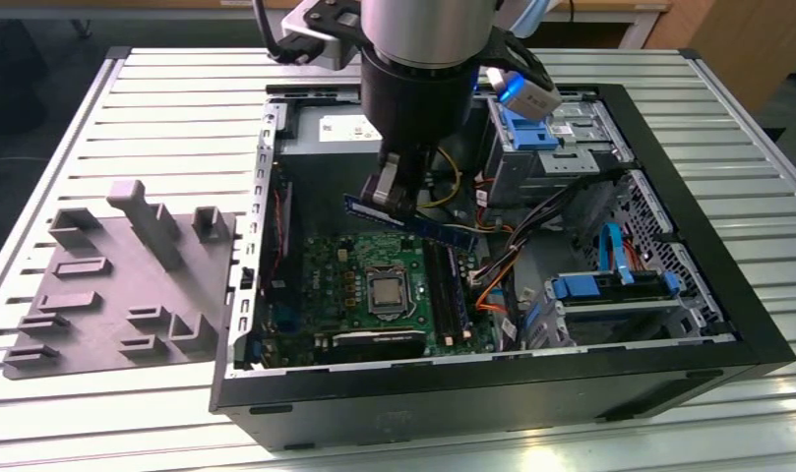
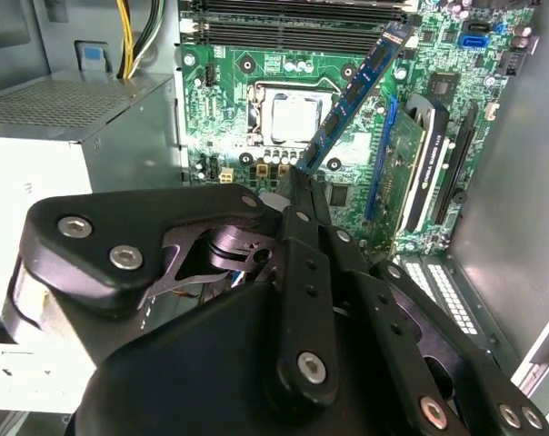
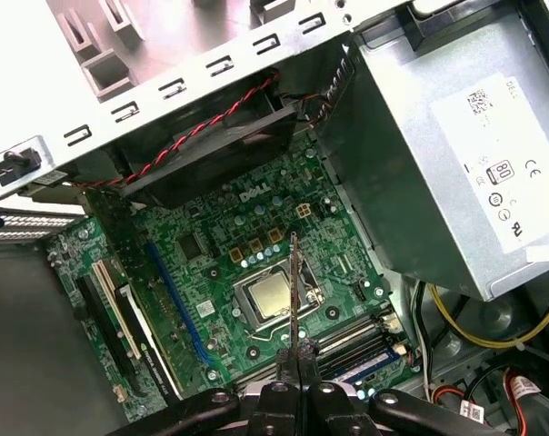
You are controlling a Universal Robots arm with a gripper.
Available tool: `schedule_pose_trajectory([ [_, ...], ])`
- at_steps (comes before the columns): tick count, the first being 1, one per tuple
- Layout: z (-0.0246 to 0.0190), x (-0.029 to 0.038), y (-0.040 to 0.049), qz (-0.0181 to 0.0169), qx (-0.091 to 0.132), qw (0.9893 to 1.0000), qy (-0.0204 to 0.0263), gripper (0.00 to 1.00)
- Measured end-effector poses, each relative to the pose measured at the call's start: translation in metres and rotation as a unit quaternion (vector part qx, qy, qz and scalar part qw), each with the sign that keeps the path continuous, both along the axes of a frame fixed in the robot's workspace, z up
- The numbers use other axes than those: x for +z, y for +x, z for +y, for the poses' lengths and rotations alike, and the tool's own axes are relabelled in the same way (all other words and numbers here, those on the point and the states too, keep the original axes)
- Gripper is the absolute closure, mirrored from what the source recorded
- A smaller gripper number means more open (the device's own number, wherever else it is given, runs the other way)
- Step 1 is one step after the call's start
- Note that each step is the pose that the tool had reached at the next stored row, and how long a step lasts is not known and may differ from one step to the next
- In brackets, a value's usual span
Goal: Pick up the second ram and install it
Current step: 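Insert the second ram into the second slot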
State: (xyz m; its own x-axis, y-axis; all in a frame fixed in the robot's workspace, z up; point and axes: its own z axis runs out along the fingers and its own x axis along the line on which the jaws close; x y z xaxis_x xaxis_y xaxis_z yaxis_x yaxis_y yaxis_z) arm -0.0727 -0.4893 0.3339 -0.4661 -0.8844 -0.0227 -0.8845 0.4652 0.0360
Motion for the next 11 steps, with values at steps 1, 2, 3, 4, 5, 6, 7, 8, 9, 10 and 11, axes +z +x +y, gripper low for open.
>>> schedule_pose_trajectory([
  [1, 0.0, 0.0, 0.0, 0.0, -0.002, 1.0, 0.0, 0.89],
  [2, 0.0, 0.0, 0.0, 0.0, -0.003, 1.0, 0.0, 0.89],
  [3, 0.0, 0.0, 0.0, 0.0, -0.005, 1.0, 0.0, 0.89],
  [4, 0.0, 0.0, 0.0, 0.0, -0.007, 1.0, 0.0, 0.89],
  [5, 0.0, 0.0, 0.0, 0.0, -0.008, 1.0, 0.0, 0.89],
  [6, 0.0, 0.0, 0.0, 0.0, -0.01, 1.0, 0.0, 0.89],
  [7, 0.0, 0.0, 0.0, 0.0, -0.011, 0.9999, 0.0, 0.89],
  [8, 0.0, 0.0, 0.0, 0.0, -0.013, 0.9999, 0.0, 0.89],
  [9, 0.0, 0.0, 0.0, 0.0, -0.014, 0.9999, 0.0, 0.89],
  [10, 0.0, 0.0, 0.0, 0.0, -0.016, 0.9999, 0.0, 0.89],
  [11, 0.0, 0.0, 0.0, 0.0, -0.017, 0.9998, 0.0, 0.89],
])
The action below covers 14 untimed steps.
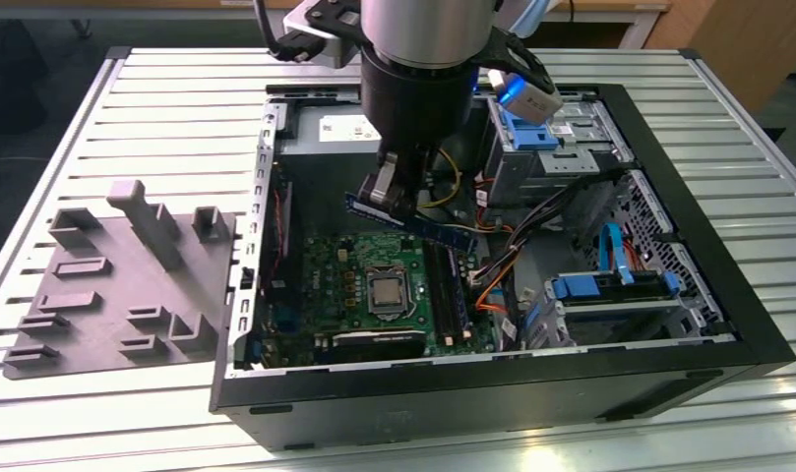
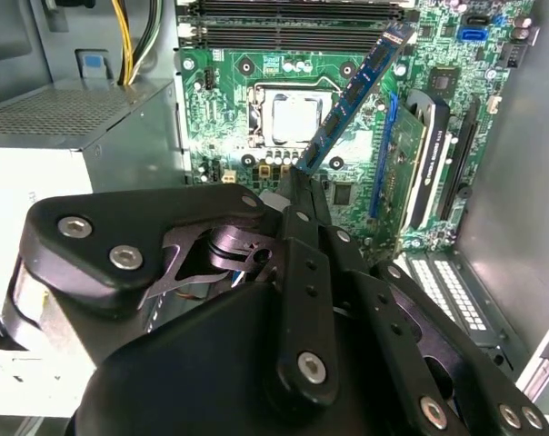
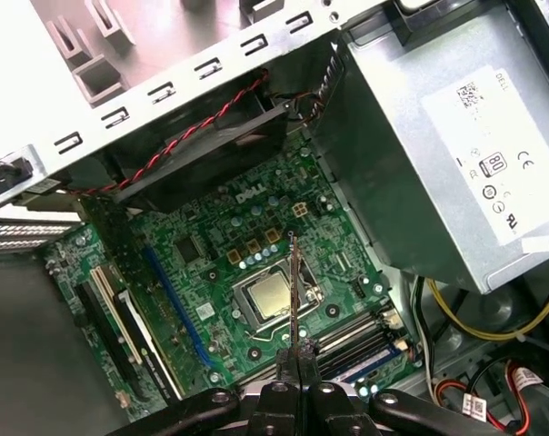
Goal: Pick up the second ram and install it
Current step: 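Insert the second ram into the second slot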
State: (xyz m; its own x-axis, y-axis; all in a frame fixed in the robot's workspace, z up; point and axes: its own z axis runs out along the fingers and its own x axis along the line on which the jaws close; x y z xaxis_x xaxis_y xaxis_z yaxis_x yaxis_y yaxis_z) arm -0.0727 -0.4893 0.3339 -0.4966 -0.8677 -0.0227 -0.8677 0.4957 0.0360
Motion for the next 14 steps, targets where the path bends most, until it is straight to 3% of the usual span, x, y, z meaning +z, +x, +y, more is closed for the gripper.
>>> schedule_pose_trajectory([
  [14, 0.0, 0.0, 0.0, 0.0, -0.019, 0.9998, 0.0, 0.89],
])
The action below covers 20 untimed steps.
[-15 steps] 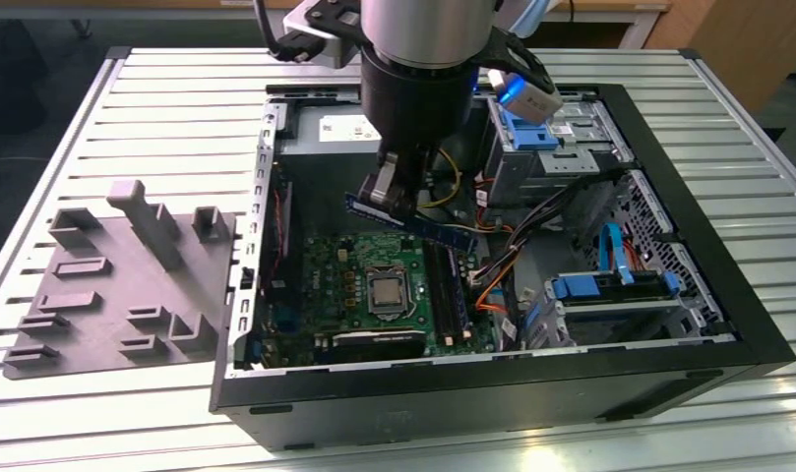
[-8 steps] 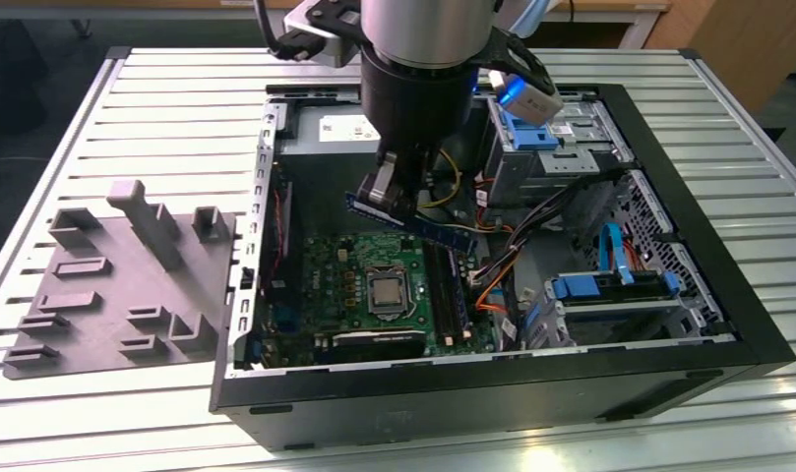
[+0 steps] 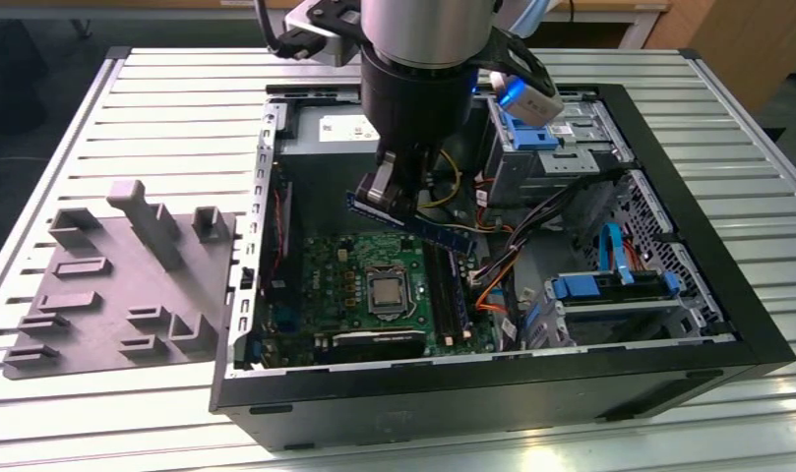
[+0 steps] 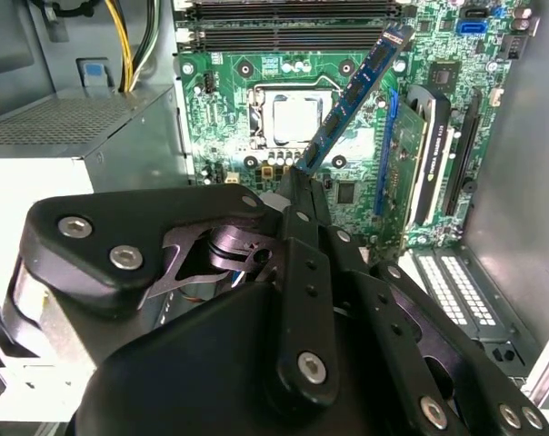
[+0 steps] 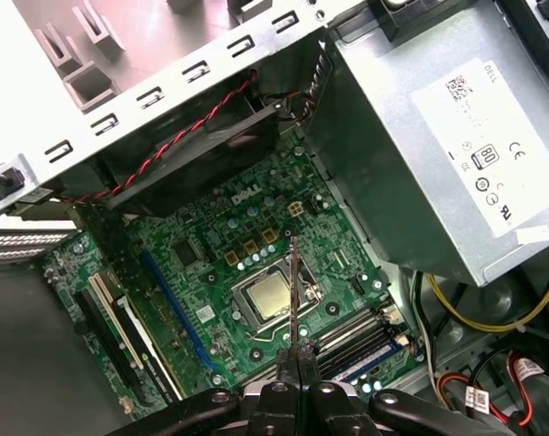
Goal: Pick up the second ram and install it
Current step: 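Insert the second ram into the second slot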
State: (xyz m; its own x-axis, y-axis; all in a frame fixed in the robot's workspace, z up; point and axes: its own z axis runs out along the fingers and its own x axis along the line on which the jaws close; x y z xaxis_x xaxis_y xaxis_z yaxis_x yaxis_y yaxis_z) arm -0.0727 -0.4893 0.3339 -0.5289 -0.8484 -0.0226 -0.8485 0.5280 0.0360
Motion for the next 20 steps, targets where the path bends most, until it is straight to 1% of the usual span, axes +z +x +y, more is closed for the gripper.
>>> schedule_pose_trajectory([
  [20, 0.0, 0.0, 0.0, 0.0, -0.026, 0.9997, 0.0, 0.89],
])
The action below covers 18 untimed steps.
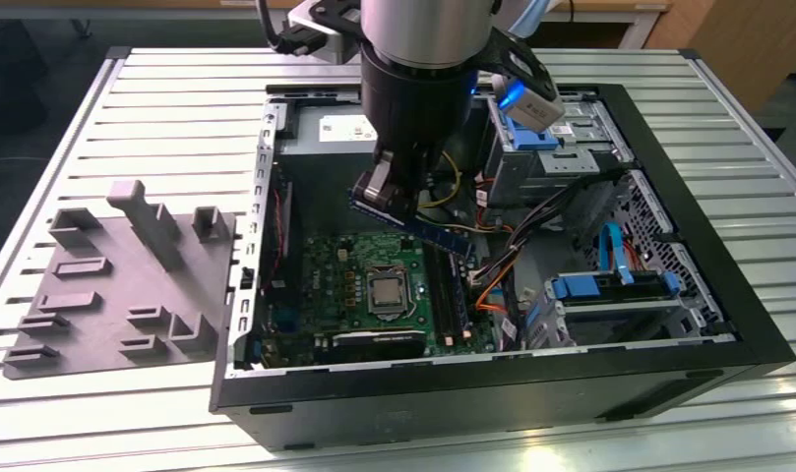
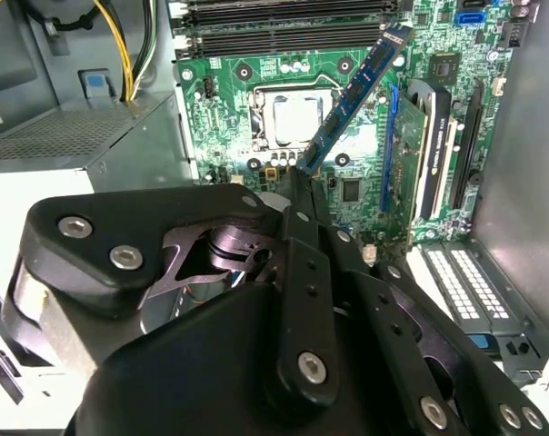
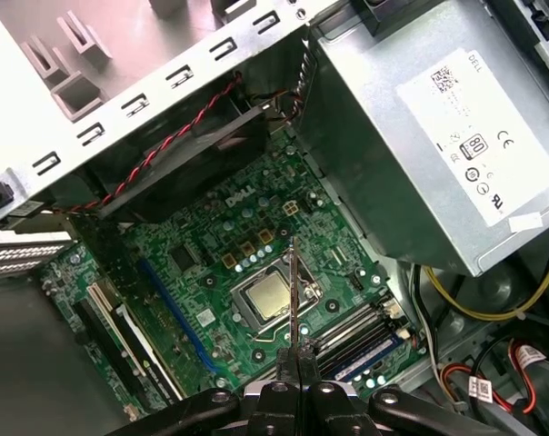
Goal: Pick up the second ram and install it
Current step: 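Insert the second ram into the second slot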
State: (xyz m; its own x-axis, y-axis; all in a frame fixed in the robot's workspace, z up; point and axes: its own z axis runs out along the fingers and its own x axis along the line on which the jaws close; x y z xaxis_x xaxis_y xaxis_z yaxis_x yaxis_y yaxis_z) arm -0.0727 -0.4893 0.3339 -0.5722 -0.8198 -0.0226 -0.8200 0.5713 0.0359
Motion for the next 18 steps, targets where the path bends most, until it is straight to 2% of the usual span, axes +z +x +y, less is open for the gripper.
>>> schedule_pose_trajectory([
  [18, 0.0, 0.0, 0.0, 0.0, -0.021, 0.9998, 0.0, 0.89],
])
